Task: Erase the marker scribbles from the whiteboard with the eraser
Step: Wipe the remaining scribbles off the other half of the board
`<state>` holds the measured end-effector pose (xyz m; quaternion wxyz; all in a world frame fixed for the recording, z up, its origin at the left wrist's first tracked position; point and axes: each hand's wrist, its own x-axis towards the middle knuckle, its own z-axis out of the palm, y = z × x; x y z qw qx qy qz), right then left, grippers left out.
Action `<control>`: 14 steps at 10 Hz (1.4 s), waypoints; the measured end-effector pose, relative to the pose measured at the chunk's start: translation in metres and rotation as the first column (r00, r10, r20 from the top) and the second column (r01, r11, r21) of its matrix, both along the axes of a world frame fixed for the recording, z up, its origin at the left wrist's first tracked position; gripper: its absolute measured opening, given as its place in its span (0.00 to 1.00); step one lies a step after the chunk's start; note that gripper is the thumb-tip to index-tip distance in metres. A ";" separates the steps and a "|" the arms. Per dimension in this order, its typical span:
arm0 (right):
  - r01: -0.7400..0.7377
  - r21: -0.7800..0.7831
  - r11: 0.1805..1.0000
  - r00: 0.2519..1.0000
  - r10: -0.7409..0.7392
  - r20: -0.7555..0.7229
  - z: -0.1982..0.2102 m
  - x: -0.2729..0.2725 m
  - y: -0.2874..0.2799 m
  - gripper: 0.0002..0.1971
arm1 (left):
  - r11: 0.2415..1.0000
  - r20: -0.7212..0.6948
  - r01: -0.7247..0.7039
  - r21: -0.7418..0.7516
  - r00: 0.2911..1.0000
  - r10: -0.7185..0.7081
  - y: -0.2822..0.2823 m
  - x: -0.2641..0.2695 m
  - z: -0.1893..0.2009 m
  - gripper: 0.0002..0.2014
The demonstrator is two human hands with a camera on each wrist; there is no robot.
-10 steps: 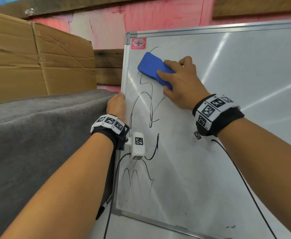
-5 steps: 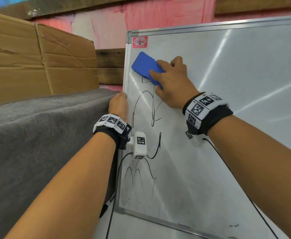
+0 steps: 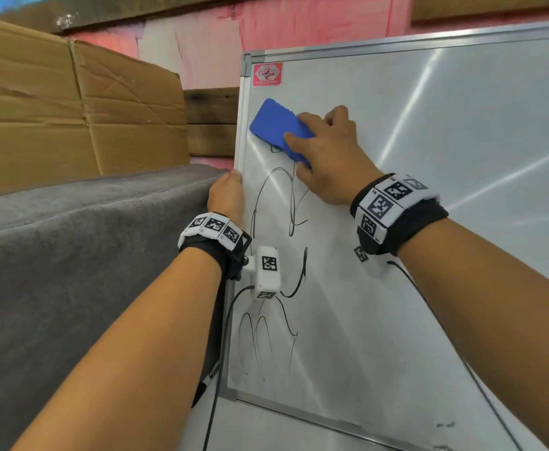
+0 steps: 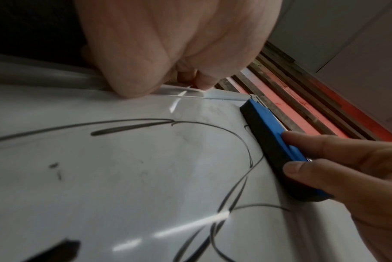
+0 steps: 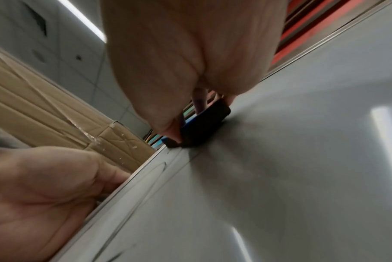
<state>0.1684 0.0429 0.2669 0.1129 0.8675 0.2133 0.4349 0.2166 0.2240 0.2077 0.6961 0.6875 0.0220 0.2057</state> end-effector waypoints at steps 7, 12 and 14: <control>-0.067 0.268 0.961 0.996 0.048 0.076 -0.007 -0.013 -0.041 0.21 | 0.997 0.014 -0.015 0.078 1.000 0.014 0.002 0.008 -0.002 0.21; -0.151 0.204 0.967 0.988 0.145 0.045 -0.045 -0.015 -0.029 0.19 | 1.000 0.025 -0.004 0.016 1.000 0.004 0.003 0.009 -0.005 0.22; -0.084 0.235 0.968 0.995 0.070 0.070 -0.038 -0.009 -0.009 0.20 | 1.000 0.048 -0.008 0.024 0.999 0.007 0.002 0.010 -0.005 0.21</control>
